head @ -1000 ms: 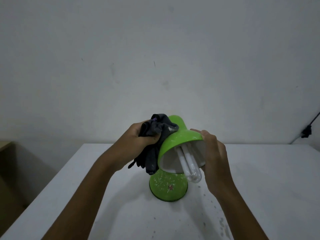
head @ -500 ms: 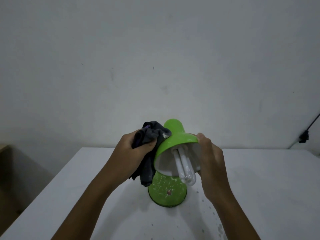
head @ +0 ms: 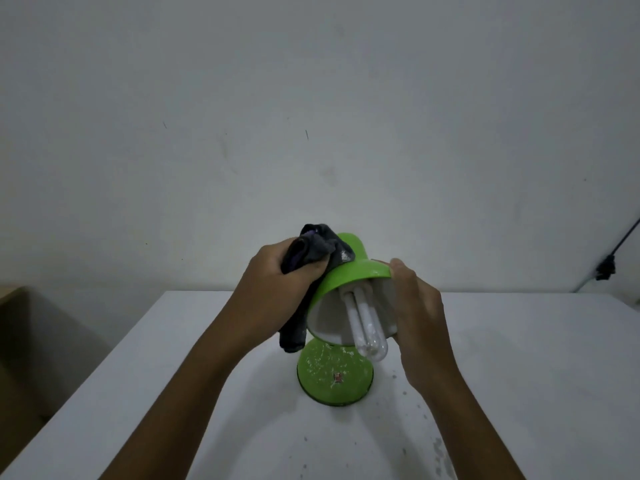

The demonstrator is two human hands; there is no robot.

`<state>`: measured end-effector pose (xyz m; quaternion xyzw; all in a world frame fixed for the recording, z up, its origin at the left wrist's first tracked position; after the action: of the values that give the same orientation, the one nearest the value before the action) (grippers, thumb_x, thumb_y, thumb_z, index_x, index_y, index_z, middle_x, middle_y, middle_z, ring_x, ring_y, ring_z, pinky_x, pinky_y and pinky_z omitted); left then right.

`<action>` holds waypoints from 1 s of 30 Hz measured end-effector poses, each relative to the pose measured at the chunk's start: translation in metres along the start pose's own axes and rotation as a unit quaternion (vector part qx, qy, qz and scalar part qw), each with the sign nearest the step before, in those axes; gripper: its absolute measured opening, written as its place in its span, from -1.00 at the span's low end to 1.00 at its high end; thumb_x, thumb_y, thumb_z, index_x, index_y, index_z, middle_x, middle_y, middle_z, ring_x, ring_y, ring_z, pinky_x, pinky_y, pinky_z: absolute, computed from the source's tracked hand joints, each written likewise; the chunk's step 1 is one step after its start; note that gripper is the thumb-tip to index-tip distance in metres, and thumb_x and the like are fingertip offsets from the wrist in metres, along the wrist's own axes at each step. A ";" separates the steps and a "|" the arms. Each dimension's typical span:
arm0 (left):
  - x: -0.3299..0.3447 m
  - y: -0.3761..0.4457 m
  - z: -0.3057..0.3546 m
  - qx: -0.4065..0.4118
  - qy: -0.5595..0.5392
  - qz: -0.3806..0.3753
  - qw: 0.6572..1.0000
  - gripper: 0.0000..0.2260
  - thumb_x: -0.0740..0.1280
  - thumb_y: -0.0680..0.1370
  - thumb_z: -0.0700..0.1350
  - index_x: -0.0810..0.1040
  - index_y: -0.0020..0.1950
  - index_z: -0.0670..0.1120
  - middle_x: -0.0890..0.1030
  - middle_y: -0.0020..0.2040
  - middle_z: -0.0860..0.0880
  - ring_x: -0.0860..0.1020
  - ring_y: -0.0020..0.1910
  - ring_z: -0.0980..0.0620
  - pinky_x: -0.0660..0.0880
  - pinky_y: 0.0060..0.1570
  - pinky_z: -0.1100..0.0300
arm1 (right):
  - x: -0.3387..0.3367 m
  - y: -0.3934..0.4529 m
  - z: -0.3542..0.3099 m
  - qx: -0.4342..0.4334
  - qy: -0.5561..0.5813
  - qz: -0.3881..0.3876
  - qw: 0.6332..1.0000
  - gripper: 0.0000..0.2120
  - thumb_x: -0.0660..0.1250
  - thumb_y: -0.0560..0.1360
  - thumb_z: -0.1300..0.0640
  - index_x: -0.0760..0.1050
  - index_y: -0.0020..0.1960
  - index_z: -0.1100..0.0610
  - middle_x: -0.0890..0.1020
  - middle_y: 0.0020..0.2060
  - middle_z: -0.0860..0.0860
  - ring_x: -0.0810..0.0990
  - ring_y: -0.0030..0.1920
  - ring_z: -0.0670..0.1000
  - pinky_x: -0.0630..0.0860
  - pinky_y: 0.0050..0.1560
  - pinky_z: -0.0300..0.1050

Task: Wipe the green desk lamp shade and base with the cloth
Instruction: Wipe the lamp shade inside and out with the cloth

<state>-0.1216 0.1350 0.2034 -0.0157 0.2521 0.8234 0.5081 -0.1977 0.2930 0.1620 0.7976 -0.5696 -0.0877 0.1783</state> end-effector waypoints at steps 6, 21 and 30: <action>0.014 -0.023 0.022 0.162 0.000 -0.039 0.986 -0.88 0.33 0.54 -0.08 0.55 0.06 0.03 0.56 -0.10 0.04 0.52 -0.17 0.08 0.43 -0.19 0.22 | -0.005 0.004 0.005 0.038 0.020 0.012 0.999 -0.52 0.20 0.33 -0.36 0.43 -0.33 0.09 0.41 -0.34 -0.03 0.40 -0.21 0.01 0.37 -0.16 0.00; 0.003 -0.041 0.005 0.290 0.089 0.085 0.949 -0.76 0.32 0.53 -0.35 0.55 0.15 -0.15 0.56 0.05 -0.06 0.59 -0.20 0.00 0.51 -0.25 0.14 | -0.003 0.007 0.008 0.049 0.022 -0.009 0.999 -0.55 0.21 0.34 -0.37 0.48 -0.34 0.02 0.44 -0.30 0.00 0.41 -0.16 0.04 0.37 -0.11 0.04; 0.009 -0.059 -0.052 0.173 -0.048 0.179 0.967 -0.81 0.28 0.57 -0.21 0.53 0.10 0.05 0.59 -0.21 -0.09 0.57 -0.31 -0.12 0.52 -0.35 -0.03 | -0.005 0.007 0.010 0.049 0.029 -0.019 0.998 -0.43 0.21 0.36 -0.37 0.48 -0.20 0.18 0.45 -0.23 0.05 0.43 -0.13 0.07 0.40 -0.08 0.09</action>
<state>-0.0879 0.1413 0.1322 0.1571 0.3651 0.8444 0.3591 -0.2093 0.2936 0.1553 0.8184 -0.5523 -0.0402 0.1537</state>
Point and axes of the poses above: each hand's wrist, its own y-axis towards the middle knuckle, its own x-axis out of the palm, z = x × y, the point moved 6 cm from there along y, towards the middle knuckle
